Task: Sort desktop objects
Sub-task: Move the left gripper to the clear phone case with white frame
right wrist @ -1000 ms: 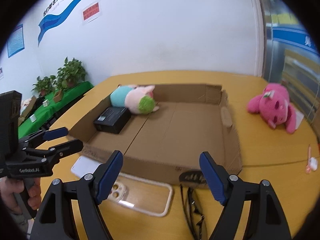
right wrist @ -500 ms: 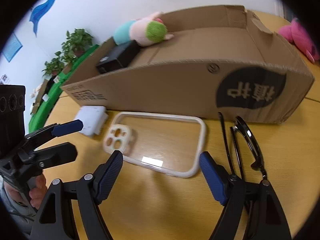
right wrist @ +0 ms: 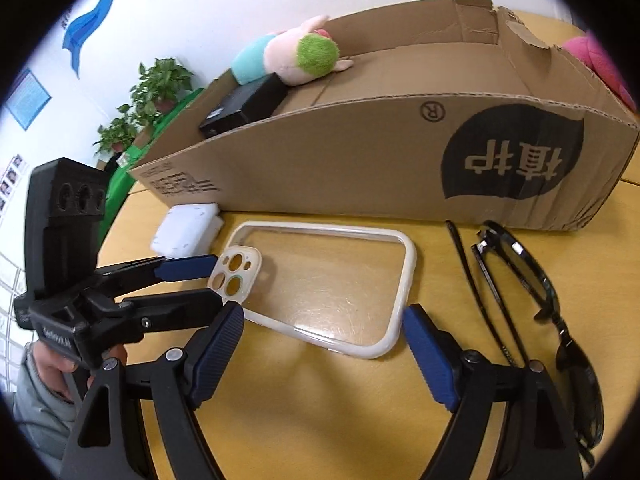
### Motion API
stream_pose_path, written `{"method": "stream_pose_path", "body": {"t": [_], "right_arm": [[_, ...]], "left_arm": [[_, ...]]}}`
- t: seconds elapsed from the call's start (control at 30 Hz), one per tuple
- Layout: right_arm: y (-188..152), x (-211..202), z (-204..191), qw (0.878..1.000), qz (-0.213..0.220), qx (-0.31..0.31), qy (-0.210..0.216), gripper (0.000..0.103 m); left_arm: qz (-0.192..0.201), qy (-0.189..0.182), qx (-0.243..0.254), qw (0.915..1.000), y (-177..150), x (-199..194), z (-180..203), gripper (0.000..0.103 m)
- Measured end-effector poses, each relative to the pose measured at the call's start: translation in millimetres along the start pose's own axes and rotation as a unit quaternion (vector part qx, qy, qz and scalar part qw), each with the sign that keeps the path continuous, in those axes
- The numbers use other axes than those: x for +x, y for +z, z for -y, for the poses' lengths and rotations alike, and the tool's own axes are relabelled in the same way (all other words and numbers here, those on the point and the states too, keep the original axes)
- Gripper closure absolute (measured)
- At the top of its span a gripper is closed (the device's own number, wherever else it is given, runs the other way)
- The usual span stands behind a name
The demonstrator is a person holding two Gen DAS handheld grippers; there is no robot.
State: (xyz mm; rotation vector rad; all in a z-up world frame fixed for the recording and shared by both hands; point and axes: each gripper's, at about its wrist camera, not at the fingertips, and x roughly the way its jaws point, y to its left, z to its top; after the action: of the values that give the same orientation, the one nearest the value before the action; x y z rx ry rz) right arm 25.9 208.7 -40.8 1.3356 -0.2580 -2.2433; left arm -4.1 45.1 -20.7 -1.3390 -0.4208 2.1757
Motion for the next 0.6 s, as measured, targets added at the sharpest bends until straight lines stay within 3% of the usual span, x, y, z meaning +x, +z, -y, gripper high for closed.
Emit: {"method": "stream_pose_path", "body": {"t": [0.2,0.3,0.5,0.53,0.6], "right_arm": [[-8.8,-14.3,-20.0,0.999,0.006,-0.04,0.027,0.017],[-7.4,-19.1,-18.8,0.999,0.01,-0.028,0.046,0.017],[-0.1,-34.1,-27.8,0.999,0.02,-0.04,0.029,0.017],[0.0,-37.3,-29.6,0.998,0.02,-0.04,0.046,0.017],[-0.3,-40.1,-34.4,0.996,0.017,-0.042,0.071,0.017]], "left_arm": [[0.021,-0.034,-0.01,0.9991,-9.1,-33.9,-6.4,0.01],[0.024,-0.039,-0.01,0.9989,-5.2,-41.1,-4.5,0.01],[0.017,-0.047,-0.004,0.9987,0.9,-50.0,9.9,0.01],[0.01,-0.067,-0.007,0.9977,1.6,-50.4,12.1,0.01],[0.005,-0.067,0.0,0.9977,2.2,-48.1,16.5,0.009]]}}
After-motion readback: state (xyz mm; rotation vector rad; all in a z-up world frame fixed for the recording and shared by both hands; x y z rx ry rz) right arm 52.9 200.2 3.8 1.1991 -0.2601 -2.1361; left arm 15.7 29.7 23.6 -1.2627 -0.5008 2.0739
